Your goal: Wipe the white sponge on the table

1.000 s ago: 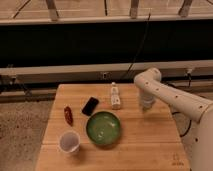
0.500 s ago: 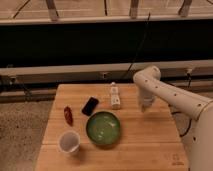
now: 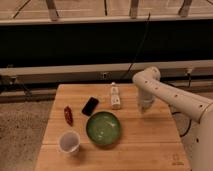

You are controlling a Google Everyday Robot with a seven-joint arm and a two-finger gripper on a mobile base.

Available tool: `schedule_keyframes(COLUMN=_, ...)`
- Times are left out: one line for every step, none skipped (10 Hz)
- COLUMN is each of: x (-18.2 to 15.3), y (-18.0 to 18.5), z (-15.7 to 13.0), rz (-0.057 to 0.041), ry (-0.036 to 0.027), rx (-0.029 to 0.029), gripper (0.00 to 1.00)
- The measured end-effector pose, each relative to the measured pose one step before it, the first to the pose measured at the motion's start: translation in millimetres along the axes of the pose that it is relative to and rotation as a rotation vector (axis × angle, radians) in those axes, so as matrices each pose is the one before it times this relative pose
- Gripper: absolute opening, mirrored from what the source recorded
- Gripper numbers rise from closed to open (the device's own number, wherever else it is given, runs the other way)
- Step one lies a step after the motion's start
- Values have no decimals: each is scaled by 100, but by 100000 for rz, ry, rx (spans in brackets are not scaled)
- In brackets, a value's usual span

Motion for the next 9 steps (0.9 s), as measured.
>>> schedule_keyframes(x=-2, y=-102, z=-104, rz=-439, ry=-105, rx=20, gripper=0)
schedule_keyframes(x=86, y=-150, z=-103, rz=-249, ry=-148, rx=-78, gripper=0)
schedule_keyframes(x=133, y=-177, z=-111, rz=-246, ry=-167, rx=-73, gripper=0)
schedule_keyframes(x=18, y=-63, z=-87, rz=-212, ry=-184, rx=-23, gripper=0)
schedule_keyframes(x=15, y=37, z=-24, rz=-438, ry=-161, rx=-26, gripper=0)
schedule_keyframes(x=-105, y=5, z=-38, rz=-814, ry=-134, rx=14, gripper=0)
schedule_keyframes(x=-117, y=99, z=-38, rz=-838, ry=-76, rx=17, gripper=0)
schedule_keyframes(x=-135, y=101, z=28, rz=-844, ry=-200, rx=128, gripper=0)
schedule_keyframes(x=-107, y=15, z=-51, rz=-698, ry=-71, rx=43, gripper=0)
